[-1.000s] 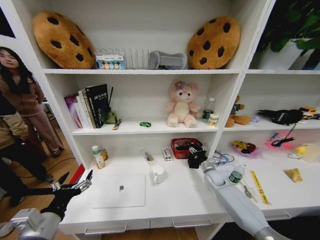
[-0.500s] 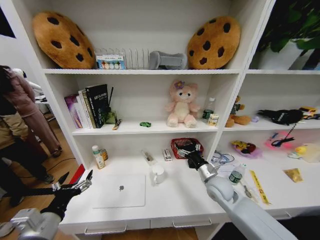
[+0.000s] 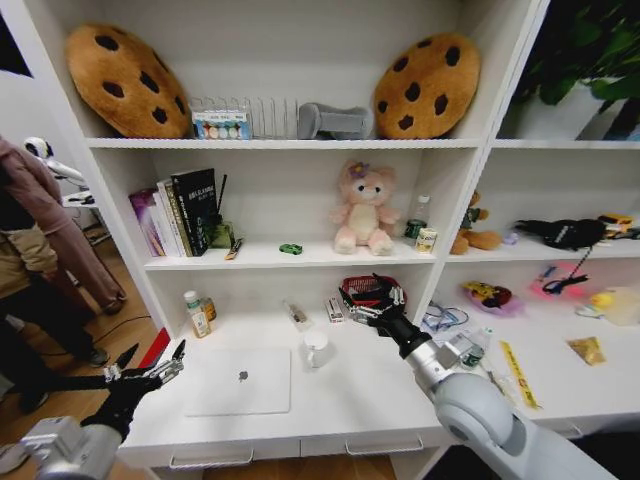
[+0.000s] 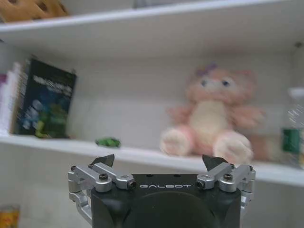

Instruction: Organize the objects on the table.

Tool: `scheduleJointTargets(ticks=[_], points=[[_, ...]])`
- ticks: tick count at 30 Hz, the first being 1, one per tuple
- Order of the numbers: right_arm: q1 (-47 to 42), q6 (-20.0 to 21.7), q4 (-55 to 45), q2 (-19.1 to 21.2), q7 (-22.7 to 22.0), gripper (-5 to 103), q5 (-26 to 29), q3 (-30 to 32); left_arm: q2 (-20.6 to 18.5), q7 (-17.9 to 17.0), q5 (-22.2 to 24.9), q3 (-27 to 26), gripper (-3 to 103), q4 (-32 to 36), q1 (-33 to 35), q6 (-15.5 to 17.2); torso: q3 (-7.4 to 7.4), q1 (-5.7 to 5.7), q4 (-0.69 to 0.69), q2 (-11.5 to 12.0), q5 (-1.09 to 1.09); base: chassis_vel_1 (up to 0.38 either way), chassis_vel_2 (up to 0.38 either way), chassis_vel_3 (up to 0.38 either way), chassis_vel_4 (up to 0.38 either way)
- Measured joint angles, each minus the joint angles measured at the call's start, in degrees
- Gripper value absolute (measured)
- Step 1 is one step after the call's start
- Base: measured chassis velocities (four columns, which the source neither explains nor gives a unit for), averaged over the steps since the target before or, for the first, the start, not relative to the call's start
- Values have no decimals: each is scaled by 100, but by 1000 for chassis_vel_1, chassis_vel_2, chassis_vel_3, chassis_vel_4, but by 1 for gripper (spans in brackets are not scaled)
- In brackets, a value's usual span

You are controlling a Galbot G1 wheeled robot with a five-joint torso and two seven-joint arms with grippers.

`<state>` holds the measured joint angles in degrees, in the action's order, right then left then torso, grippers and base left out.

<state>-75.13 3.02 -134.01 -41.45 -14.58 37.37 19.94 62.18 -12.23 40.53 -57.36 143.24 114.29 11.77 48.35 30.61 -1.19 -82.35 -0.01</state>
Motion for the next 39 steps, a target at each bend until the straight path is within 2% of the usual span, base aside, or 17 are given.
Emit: scheduleJointTargets(ticks=[1,2,3,4,6,10,15,20,39], points=[[-776,77,3,-189,-32,100,-243,496,0,0,0,0,100,0,0,0,0,0,-9,0,4,0,0,0,0],[-1573,129,20,-374,-35,100,-361,1050,0,0,0,0,100,0,0,0,0,0,-10,0,3,0,0,0,0],[-1573,129,20,-374,-35,100,-361,1050,0,0,0,0,100,0,0,0,0,0,-10,0,3,0,0,0,0],[-2030,163,38,-429,-19,100,-373,1366,0,1,0,0,100,0,0,0,-1,-1,-9,0,1,0,0,0,0],[-2408,247,111,-430,-20,100,-267,1735,0,1,0,0,100,0,0,0,-1,-1,-7,0,1,0,0,0,0],[-2549,329,393,-407,-24,100,87,2060,0,1,0,0,100,0,0,0,0,-1,-3,0,2,0,0,0,0],[-2436,244,663,-495,-26,100,197,2079,0,0,0,0,100,0,0,0,0,1,-3,0,2,0,0,0,0],[-2316,-82,843,-660,-32,100,-44,1806,0,1,0,0,100,0,0,0,0,0,-5,0,2,0,0,0,0],[-2021,46,1214,-687,-4,100,205,1377,0,1,0,0,100,0,0,0,0,1,-5,0,-1,-18,-16,14,21]])
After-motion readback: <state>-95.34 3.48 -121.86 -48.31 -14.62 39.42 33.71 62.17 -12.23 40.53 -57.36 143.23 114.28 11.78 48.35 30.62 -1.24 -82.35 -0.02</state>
